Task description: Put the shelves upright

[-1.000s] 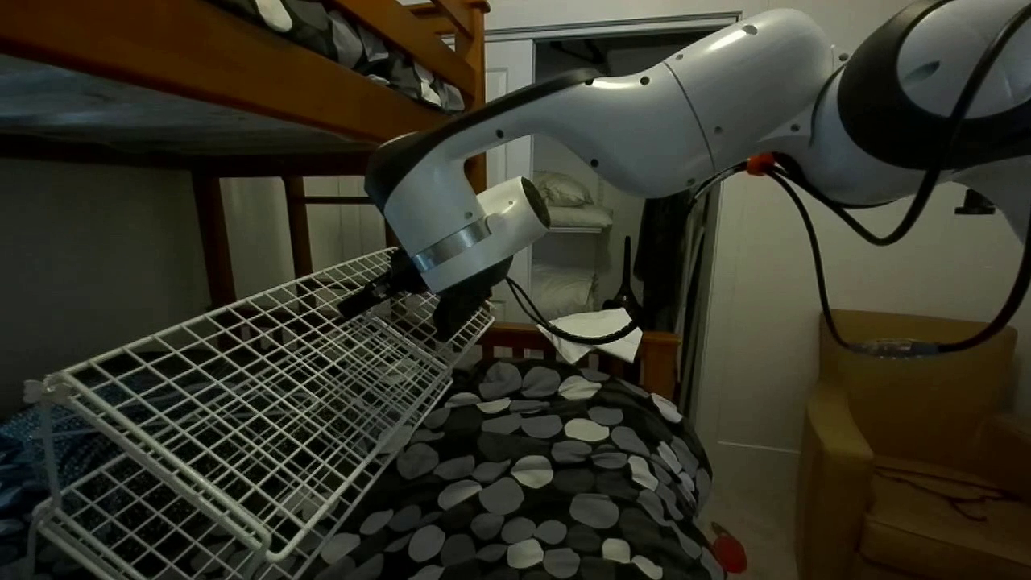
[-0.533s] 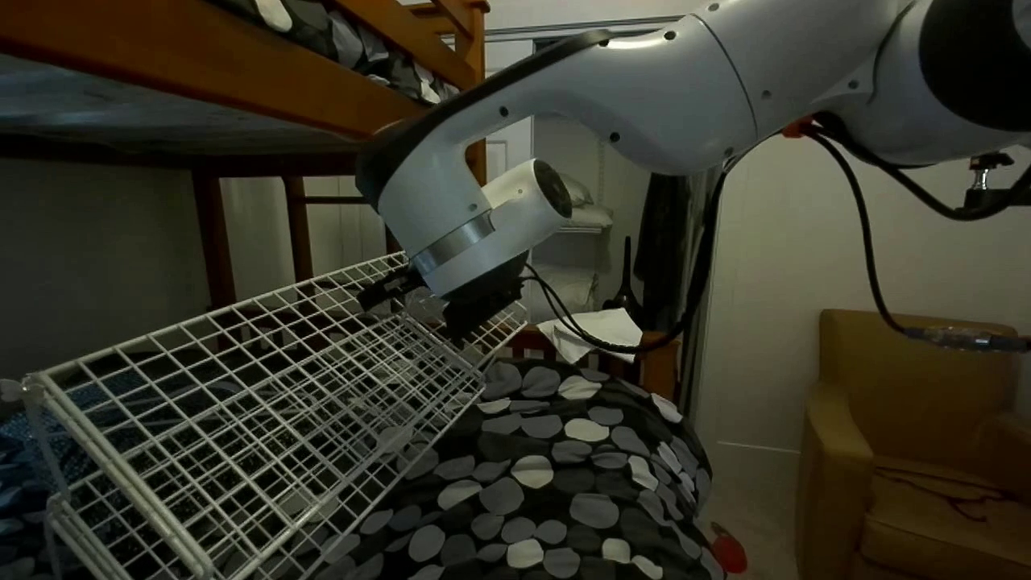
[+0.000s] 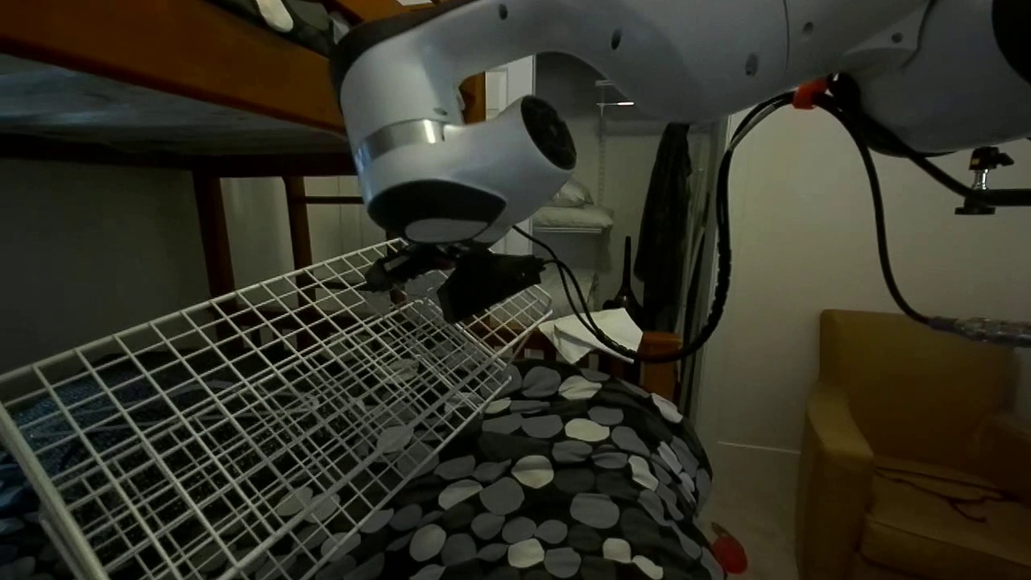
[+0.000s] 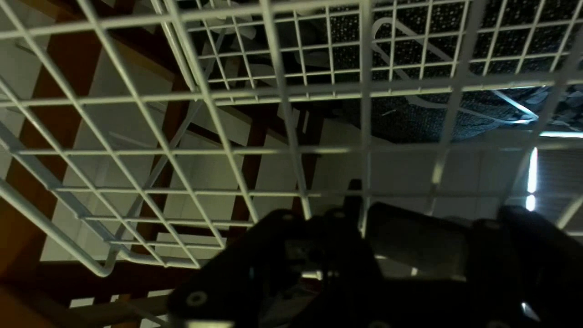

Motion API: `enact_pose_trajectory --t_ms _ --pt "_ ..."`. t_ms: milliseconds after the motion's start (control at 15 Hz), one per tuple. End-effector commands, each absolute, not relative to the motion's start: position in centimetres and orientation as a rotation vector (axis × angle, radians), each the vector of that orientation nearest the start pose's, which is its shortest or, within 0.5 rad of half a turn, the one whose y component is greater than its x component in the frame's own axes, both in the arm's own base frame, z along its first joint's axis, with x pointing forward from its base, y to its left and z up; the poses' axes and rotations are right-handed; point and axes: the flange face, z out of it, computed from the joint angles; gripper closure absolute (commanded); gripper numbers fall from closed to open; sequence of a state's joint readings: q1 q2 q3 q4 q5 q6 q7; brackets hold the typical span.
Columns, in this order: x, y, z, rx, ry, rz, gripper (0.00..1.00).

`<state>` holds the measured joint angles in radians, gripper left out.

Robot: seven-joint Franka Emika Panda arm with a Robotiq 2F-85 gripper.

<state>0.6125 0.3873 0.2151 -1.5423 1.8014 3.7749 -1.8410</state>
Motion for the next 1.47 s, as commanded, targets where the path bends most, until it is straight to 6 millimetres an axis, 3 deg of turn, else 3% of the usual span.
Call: enact_pose_trajectory --t_ms 0,333,600,733,800,933,1400 --pt "50.6 34.8 54.3 -2.691 -0.332 -1.625 1.00" --pt "49.8 33.3 57.2 -2.811 -0.079 -1.430 1.00" --pt "51.4 29.8 57.1 -2.917 0.115 -1.283 1.00" --pt "52.7 27.4 55.8 -2.920 0.191 -1.261 1.00" --pt "52.2 29.4 53.9 -2.942 0.128 -1.263 1.00" --pt "53.0 28.3 54.1 -2.940 0.155 -1.276 1.00" --pt "52.4 29.5 53.9 -2.935 0.122 -1.269 1.00"
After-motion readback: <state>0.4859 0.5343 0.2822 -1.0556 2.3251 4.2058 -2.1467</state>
